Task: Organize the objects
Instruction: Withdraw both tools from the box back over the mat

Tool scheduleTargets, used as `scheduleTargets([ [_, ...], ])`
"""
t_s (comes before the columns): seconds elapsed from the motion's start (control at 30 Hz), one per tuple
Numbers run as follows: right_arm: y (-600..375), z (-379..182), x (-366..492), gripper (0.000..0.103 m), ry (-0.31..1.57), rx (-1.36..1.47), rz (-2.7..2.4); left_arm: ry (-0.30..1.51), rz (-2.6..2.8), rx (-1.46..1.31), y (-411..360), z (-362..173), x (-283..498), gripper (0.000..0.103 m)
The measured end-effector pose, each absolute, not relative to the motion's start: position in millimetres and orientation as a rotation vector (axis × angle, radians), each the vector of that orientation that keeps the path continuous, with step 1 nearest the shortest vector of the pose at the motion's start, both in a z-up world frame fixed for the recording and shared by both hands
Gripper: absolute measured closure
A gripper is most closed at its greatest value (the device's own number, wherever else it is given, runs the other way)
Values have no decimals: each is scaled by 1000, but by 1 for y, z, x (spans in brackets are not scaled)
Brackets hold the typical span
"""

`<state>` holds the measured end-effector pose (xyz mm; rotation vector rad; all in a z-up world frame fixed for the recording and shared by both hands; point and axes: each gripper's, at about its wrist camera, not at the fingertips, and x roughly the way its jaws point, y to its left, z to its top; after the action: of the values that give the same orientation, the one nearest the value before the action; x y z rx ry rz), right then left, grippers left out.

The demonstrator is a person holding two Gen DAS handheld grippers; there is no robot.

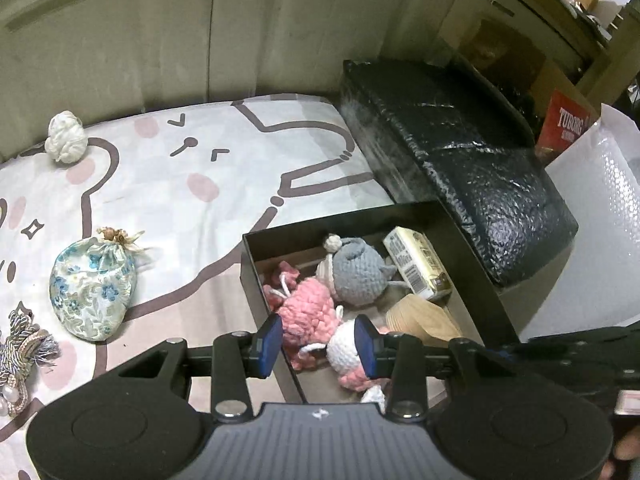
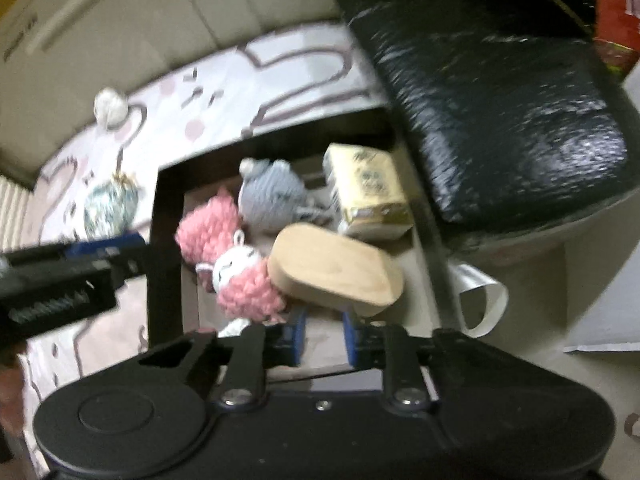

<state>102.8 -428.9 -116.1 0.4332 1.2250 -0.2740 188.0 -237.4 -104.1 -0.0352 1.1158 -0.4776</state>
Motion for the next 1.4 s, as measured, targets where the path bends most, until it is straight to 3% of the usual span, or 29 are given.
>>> scheduleTargets([
  [0.07, -430, -124, 109, 96, 1232, 421, -310, 1114, -478, -35, -238, -104, 189, 63],
  [0.3, -451, -126, 110, 100, 1143, 507, -459, 1110, -476, -21, -235, -103, 186, 63],
  [0.8, -439, -78, 93, 94, 1009, 470, -394, 1078, -470, -8, -229, -82, 171, 63],
  [0.93, -438, -64, 80, 87, 956, 464, -407, 1059, -465, -20, -225, -72, 164, 63],
  [1.3, -425, -44, 60, 54, 877, 390, -431, 1027, -423, -39, -211, -51, 147, 61],
  [1.4, -421, -41, 59, 48, 874, 366, -427, 1021, -404, -39, -204, -49, 143, 50],
])
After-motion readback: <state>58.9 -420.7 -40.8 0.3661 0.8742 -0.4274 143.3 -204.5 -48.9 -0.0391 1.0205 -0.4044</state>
